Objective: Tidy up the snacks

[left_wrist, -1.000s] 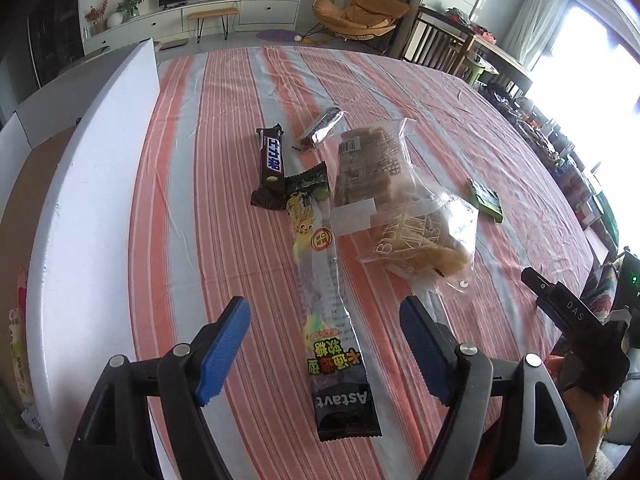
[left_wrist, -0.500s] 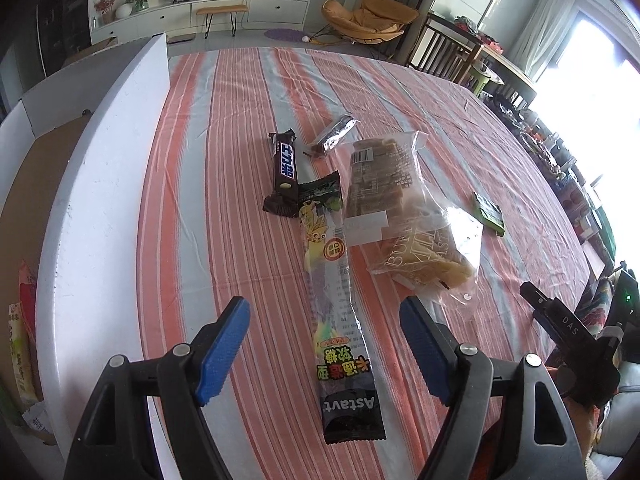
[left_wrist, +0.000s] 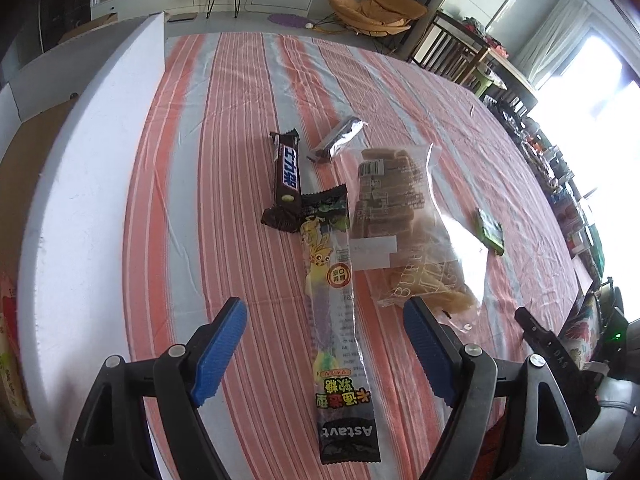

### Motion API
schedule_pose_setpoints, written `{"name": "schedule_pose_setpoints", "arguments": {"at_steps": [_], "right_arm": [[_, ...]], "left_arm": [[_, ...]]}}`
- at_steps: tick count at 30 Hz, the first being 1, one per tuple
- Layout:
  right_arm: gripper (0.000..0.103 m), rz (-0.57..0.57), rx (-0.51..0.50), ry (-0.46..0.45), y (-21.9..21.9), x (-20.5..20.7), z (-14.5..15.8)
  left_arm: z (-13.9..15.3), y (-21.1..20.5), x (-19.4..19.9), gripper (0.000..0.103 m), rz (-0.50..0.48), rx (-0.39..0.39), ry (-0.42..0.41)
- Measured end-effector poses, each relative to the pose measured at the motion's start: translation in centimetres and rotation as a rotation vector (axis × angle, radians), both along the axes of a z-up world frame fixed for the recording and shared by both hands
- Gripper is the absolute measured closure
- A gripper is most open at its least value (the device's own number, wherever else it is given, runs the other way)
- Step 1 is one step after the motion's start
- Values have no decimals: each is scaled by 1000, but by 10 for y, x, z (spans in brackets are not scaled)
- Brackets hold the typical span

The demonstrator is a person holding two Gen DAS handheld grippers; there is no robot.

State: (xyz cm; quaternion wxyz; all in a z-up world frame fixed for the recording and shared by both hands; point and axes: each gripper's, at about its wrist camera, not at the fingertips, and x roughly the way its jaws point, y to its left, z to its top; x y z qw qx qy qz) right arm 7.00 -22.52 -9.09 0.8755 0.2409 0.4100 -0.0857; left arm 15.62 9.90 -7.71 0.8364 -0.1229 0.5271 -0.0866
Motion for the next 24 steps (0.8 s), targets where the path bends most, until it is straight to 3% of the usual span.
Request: {"name": "schedule_pose_setpoints", "arguments": {"at_steps": [6, 10, 13, 15, 16, 17, 21, 24], "right_arm": [[25, -1, 11, -4, -2, -1, 0], [24, -27, 152, -66, -17, -9, -1], [23, -101, 221, -119, -35, -17, 2], [23, -120, 190, -104, -40, -8, 7], [23, -94, 163, -87, -39, 4, 10], [23, -57, 129, -63, -36, 19, 13], [23, 81, 35, 38, -17, 83, 16], [23, 126, -19, 119, 3, 122, 5]], "left_arm": [[-42, -26, 12, 23, -6, 176, 37], [-46, -42, 2, 24, -37, 279, -13], [-46, -45, -11, 36, -65, 299, -73], [-44, -47, -18, 51, -81, 290, -106], [-43, -48, -21, 71, -86, 292, -117], [-42, -49, -23, 77, -84, 319, -122], [-37, -40, -29, 91, -68, 299, -137], [-31, -23, -33, 92, -23, 224, -131]]}}
